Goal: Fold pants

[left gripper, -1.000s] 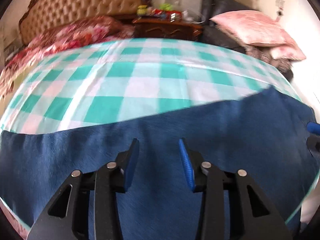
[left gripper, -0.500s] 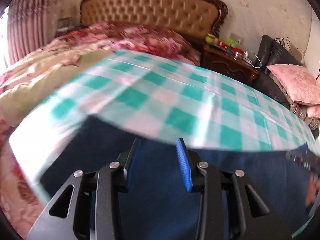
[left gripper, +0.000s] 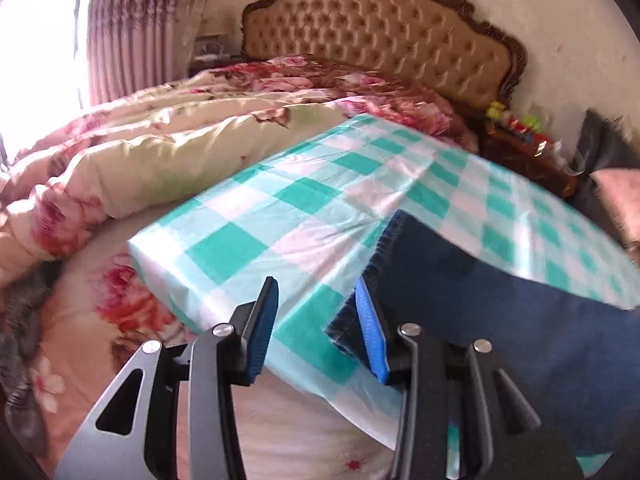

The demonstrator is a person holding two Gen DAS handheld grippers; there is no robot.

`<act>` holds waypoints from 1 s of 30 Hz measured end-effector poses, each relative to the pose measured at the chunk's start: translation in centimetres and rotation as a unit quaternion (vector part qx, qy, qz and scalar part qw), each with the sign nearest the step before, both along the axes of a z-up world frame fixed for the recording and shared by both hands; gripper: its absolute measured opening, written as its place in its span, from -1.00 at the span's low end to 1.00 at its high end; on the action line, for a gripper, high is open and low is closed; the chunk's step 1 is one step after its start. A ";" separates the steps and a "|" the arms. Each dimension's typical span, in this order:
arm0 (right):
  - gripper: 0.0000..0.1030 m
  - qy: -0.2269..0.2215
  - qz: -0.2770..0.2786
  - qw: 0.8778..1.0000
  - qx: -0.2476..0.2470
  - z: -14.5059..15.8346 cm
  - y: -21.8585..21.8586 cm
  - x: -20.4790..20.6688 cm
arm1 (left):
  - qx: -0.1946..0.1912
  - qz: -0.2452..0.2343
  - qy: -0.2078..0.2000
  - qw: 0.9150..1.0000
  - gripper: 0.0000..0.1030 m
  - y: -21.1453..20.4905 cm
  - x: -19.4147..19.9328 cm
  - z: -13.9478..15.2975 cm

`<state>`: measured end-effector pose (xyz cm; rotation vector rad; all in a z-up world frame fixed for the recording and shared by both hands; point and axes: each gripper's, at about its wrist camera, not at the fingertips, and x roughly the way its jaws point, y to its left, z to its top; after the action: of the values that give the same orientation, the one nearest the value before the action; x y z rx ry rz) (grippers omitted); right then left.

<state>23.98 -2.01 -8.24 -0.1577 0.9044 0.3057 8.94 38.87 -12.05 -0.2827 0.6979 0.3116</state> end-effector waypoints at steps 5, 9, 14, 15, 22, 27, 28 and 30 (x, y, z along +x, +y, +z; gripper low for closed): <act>0.71 0.012 0.005 1.000 0.010 -0.5 2.8 -1.9 | 0.030 -0.021 0.015 0.999 -0.21 -2.2 -0.8 -0.1; 0.80 0.012 -0.001 1.000 -0.016 -1.7 4.4 -3.6 | -0.002 -0.106 -0.017 0.994 -0.02 -8.2 -1.2 1.1; 0.80 0.039 -0.003 0.999 -0.005 -3.4 4.4 -4.7 | -0.092 -0.244 -0.013 0.965 0.72 -17.7 -1.2 0.2; 0.80 0.040 -0.001 0.999 -0.015 -3.8 4.5 -4.9 | -0.084 -0.248 -0.002 0.965 0.79 -19.0 -1.1 -0.3; 0.86 0.059 -0.005 0.998 -0.030 -5.7 3.3 -4.8 | -0.009 -0.257 0.019 0.966 0.92 -21.1 -1.3 -3.1; 0.90 0.057 -0.011 0.998 -0.029 -5.8 3.2 -4.8 | 0.024 -0.253 0.060 0.965 0.51 -19.7 -0.8 -3.9; 0.90 0.056 -0.010 0.998 -0.031 -5.8 3.3 -4.8 | 0.037 -0.240 0.067 0.968 0.35 -19.2 -0.6 -3.7; 0.90 0.056 -0.009 0.998 -0.031 -5.9 3.3 -4.9 | 0.049 -0.221 0.072 0.971 -0.21 -18.5 -0.1 -3.2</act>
<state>19.13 1.24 -14.09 -0.1907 1.0254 0.2721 8.82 20.38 -15.30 -0.0058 0.8644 -0.0612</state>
